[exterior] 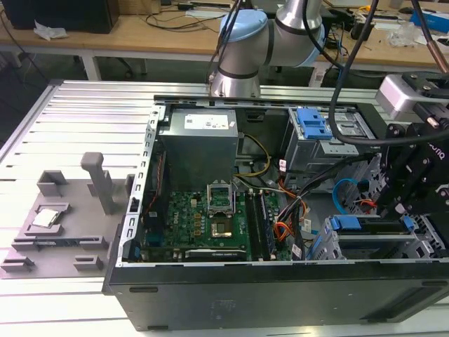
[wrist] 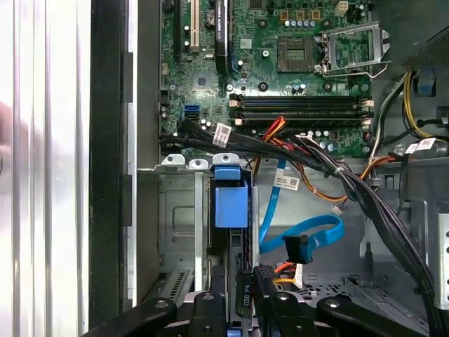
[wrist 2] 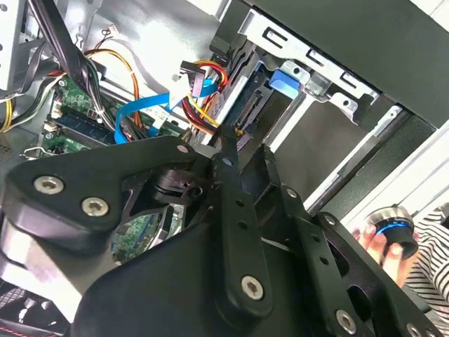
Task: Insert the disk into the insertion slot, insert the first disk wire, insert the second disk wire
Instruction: 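Insert the first disk wire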
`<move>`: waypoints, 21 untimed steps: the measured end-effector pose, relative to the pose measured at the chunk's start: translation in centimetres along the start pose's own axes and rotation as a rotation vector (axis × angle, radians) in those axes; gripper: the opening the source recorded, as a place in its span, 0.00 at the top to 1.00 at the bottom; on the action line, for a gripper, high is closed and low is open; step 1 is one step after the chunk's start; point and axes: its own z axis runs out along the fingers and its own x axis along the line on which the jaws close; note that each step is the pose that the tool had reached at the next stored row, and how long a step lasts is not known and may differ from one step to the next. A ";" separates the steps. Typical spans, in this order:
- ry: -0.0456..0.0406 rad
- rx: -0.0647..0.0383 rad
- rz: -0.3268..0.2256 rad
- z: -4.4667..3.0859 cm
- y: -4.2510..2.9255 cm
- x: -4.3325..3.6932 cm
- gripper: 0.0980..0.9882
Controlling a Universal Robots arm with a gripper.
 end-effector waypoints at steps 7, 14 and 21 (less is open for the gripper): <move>0.0005 0.000 0.000 0.01 0.00 0.00 0.93; 0.0026 -0.002 0.000 0.80 -0.42 0.01 0.93; 0.0025 -0.003 0.000 1.29 -0.95 -0.48 0.93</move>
